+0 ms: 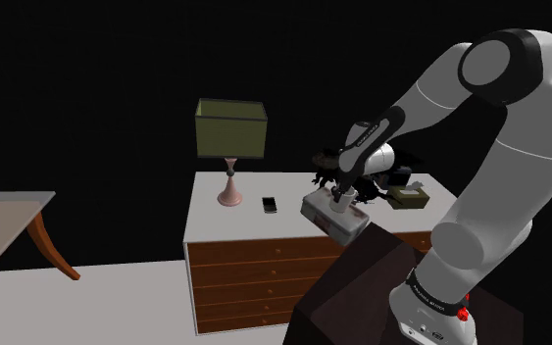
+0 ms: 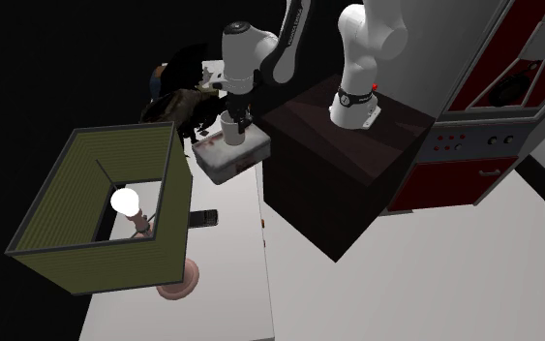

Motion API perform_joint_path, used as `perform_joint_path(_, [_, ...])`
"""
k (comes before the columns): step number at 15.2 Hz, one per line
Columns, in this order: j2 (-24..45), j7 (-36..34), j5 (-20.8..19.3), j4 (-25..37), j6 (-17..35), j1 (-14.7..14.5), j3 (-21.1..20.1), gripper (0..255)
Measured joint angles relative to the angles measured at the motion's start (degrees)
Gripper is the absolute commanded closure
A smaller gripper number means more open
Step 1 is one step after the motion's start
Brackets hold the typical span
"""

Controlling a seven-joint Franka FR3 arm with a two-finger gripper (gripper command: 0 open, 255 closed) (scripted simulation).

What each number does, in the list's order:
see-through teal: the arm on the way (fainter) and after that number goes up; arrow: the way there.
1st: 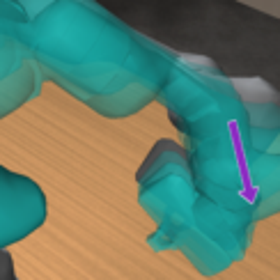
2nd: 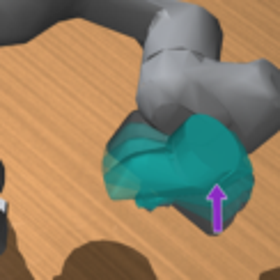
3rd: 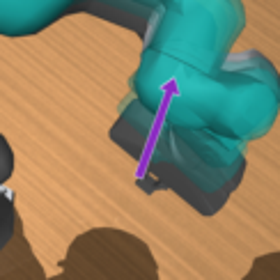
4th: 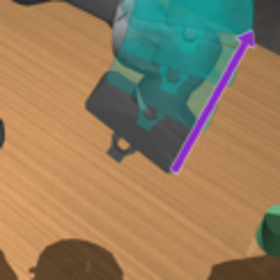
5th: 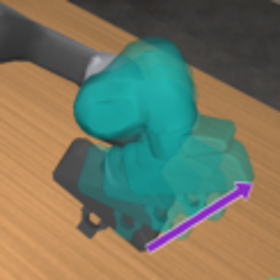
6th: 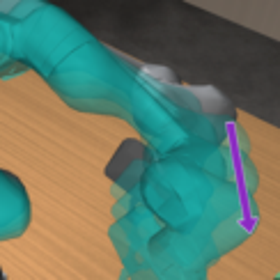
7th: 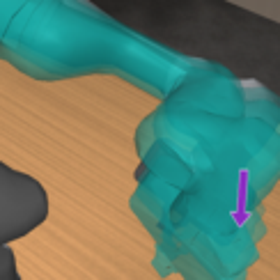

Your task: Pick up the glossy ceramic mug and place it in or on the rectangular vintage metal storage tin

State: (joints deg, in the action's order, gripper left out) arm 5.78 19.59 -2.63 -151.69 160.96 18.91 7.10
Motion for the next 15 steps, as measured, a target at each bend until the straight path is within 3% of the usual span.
perform_joint_path(1, [0.01,0.0,0.0,0.0,0.01,0.0,0.0,255])
perform_joint_path(2, [0.01,0.0,0.0,-0.01,0.01,0.0,0.0,0])
perform_joint_path(8, [0.01,0.01,0.0,-0.01,0.02,-0.01,-0.02,0])
perform_joint_path(12, [-7.36,-0.95,-1.42,-0.66,-6.58,-0.17,0.27,0])
perform_joint_path(15, [-8.63,-1.09,-1.58,-0.36,-8.19,-0.17,0.24,0])
